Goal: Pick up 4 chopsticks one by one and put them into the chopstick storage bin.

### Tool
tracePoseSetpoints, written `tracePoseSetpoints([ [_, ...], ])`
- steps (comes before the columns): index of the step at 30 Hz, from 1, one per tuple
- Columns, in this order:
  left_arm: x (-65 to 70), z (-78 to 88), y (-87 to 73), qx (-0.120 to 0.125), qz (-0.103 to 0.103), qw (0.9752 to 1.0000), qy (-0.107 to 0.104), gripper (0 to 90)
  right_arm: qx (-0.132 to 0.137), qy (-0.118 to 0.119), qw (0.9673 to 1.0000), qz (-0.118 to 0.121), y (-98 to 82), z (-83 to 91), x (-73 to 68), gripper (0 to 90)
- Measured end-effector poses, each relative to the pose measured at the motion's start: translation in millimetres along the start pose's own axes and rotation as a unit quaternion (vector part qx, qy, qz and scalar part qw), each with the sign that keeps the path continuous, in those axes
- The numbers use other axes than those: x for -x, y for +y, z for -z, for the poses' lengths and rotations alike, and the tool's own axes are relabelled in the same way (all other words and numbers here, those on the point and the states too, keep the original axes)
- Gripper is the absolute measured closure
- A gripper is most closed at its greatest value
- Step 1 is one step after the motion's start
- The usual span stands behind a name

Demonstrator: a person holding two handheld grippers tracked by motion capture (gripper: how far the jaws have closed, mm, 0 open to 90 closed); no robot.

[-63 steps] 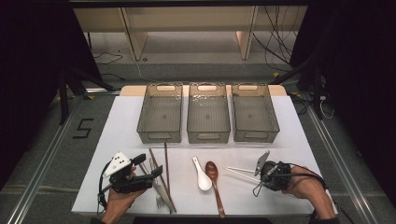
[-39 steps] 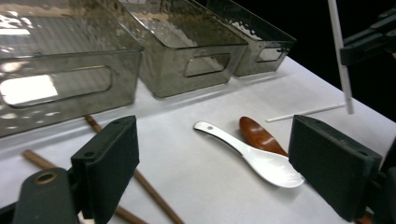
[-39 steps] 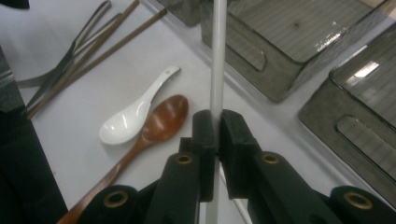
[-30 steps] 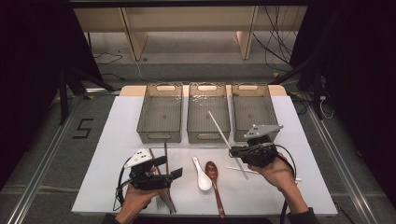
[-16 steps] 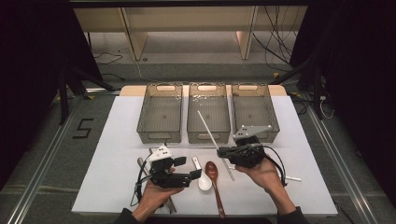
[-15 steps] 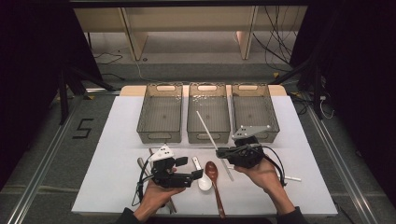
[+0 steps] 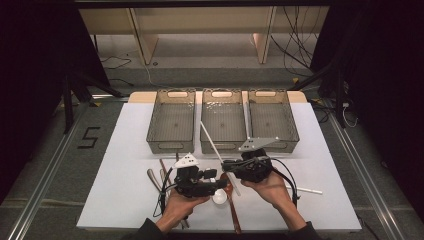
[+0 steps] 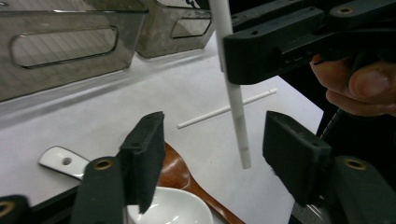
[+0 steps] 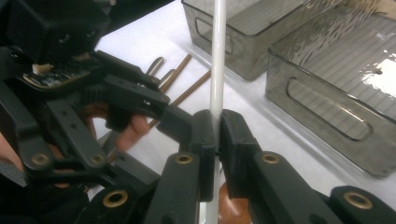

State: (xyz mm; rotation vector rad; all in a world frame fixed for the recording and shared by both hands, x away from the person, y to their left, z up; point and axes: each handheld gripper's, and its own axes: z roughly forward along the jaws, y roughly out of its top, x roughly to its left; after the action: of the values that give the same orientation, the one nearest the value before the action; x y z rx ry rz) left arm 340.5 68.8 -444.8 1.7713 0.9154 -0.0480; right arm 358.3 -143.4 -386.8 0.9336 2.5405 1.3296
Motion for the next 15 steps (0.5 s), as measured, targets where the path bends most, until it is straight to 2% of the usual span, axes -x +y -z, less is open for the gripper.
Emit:
tracePoseSetpoints([
  [3, 1.8, -4.2, 1.0, 0.000, 0.003, 0.9999, -0.010, 49.0, 0.001, 0.007, 1.0000, 0.002, 0.2, -2.3, -1.5, 85.1],
  [8, 7.3, -10.5, 4.7, -0.010, -0.008, 0.9998, -0.018, 57.6, 0.003, 0.011, 0.9999, 0.002, 0.5, -1.5, -2.1, 85.1],
  [10, 6.5, -13.8, 4.3, -0.006, 0.005, 0.9996, -0.028, 61.2, 0.004, 0.012, 0.9999, 0.001, 0.6, -0.9, -1.8, 85.1],
  [15, 3.6, -16.2, 0.9, -0.006, 0.013, 0.9995, -0.028, 65.7, 0.005, 0.014, 0.9999, 0.002, 0.0, -0.6, -2.0, 85.1],
])
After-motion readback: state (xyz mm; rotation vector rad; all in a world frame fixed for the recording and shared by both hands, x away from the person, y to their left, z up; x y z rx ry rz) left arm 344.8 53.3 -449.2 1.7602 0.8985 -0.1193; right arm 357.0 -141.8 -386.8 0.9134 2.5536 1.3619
